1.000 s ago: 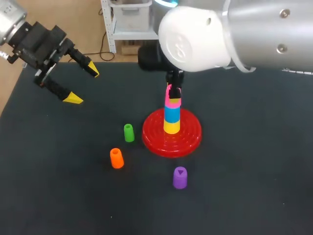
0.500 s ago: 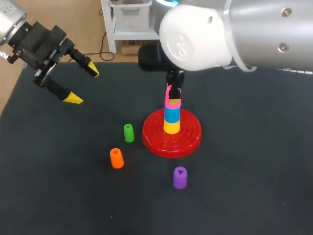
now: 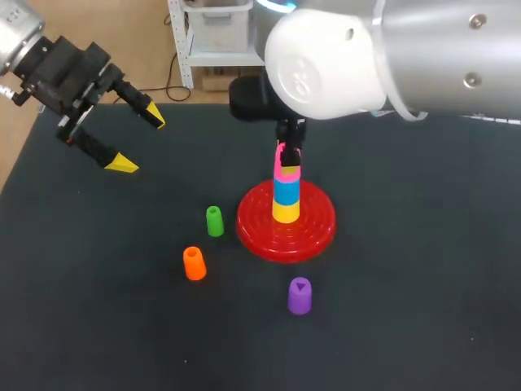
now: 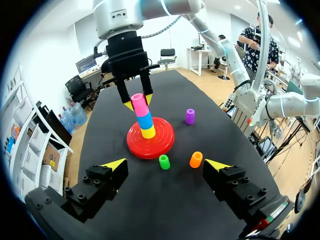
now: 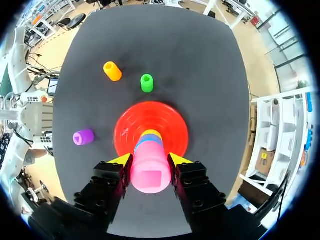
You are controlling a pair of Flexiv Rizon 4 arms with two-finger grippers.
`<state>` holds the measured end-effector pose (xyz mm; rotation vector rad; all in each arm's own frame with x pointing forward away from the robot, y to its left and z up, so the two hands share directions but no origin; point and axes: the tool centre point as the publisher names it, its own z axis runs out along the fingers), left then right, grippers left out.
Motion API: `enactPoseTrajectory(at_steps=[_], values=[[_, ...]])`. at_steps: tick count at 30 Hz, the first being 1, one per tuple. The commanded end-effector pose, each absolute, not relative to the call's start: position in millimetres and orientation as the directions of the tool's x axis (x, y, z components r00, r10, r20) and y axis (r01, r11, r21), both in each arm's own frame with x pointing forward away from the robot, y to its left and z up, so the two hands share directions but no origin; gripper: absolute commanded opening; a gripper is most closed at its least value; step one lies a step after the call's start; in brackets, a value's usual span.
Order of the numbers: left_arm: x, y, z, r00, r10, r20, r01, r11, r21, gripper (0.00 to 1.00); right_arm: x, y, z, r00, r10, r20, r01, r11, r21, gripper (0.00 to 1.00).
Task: Pick up and stack the cylinders on the red base in this order: pink,purple,orange,green
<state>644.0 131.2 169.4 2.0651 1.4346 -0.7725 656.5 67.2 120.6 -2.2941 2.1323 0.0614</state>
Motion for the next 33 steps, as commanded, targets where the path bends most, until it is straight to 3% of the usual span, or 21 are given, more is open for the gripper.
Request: enactPoseTrajectory(at_steps=[1,29,30,31,33], values=[[643.4,131.3,168.5,0.283,0.658,-0.698,0.945,-0.314,0.087,1.0,649.6,65.4,118.1,0.08,-0.996,-0.036,-0.997,-0.08,-0.005,0.0],[643.4,131.3,168.5,0.283,0.658,-0.698,0.945,-0.314,0.087,1.0,650.3,63.7,110.6,0.055,-0.998,-0.038,-0.998,-0.054,-0.035,0.0],[643.4,131.3,168.5,0.283,0.658,-0.698,0.945,-0.314,0.087,1.0,650.0,63.8,111.6,0.054,-0.997,-0.05,-0.998,-0.052,-0.038,0.4],[643.4,131.3,168.5,0.283,0.658,-0.698,0.945,-0.314,0.087,1.0,649.9,64.4,113.6,0.045,-0.997,-0.067,-0.998,-0.042,-0.037,1.0],[643.4,131.3,168.5,0.283,0.658,-0.698,0.945,-0.314,0.087,1.0,649.7,64.4,115.7,0.05,-0.997,-0.063,-0.998,-0.047,-0.037,1.0]])
